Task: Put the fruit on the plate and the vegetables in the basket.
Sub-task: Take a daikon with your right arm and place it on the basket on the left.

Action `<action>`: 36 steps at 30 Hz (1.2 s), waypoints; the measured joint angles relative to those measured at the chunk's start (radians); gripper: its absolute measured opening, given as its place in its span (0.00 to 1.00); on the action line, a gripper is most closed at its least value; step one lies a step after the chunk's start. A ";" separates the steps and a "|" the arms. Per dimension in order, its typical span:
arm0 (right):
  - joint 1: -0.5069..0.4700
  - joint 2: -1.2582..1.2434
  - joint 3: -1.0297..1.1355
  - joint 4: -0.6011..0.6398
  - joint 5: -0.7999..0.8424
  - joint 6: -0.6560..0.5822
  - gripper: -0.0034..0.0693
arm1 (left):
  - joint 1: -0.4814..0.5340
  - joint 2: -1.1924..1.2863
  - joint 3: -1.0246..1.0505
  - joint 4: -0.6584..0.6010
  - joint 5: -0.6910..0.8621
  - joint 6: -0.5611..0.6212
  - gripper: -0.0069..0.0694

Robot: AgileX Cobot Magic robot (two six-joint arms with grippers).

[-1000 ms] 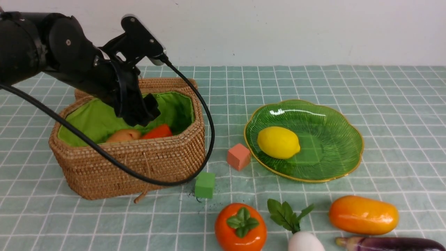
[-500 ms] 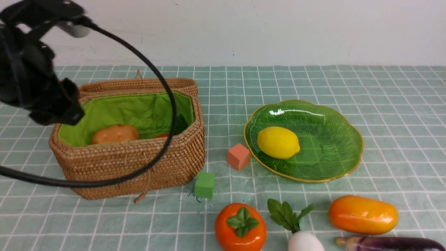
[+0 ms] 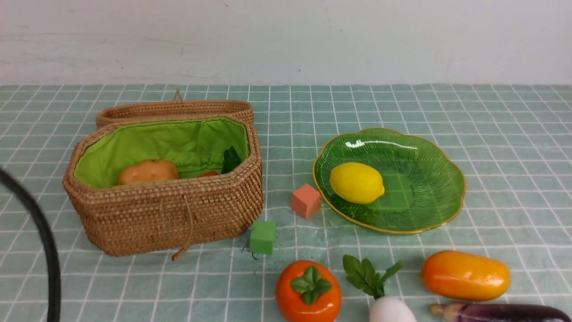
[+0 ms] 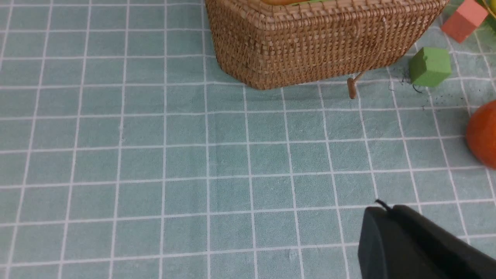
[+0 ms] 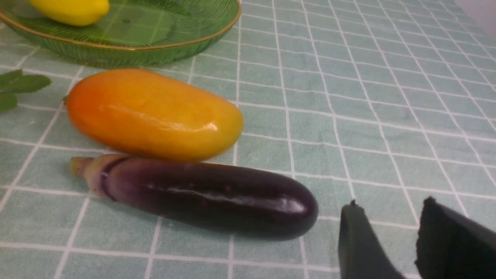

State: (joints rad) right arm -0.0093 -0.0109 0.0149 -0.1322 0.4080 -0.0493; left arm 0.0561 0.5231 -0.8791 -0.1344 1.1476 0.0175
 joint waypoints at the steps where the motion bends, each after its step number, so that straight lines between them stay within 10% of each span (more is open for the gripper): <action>1: 0.000 0.000 0.000 0.000 0.000 0.000 0.38 | 0.000 -0.029 0.034 0.001 -0.016 -0.017 0.07; 17: 0.000 0.000 0.000 0.000 0.000 0.000 0.38 | -0.066 -0.311 0.302 0.158 -0.355 -0.365 0.07; 36: 0.000 0.000 0.000 0.000 0.000 0.000 0.38 | -0.066 -0.311 0.323 0.167 -0.349 -0.381 0.07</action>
State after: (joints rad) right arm -0.0093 -0.0109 0.0149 -0.1322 0.4080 -0.0493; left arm -0.0095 0.2121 -0.5559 0.0325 0.7982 -0.3632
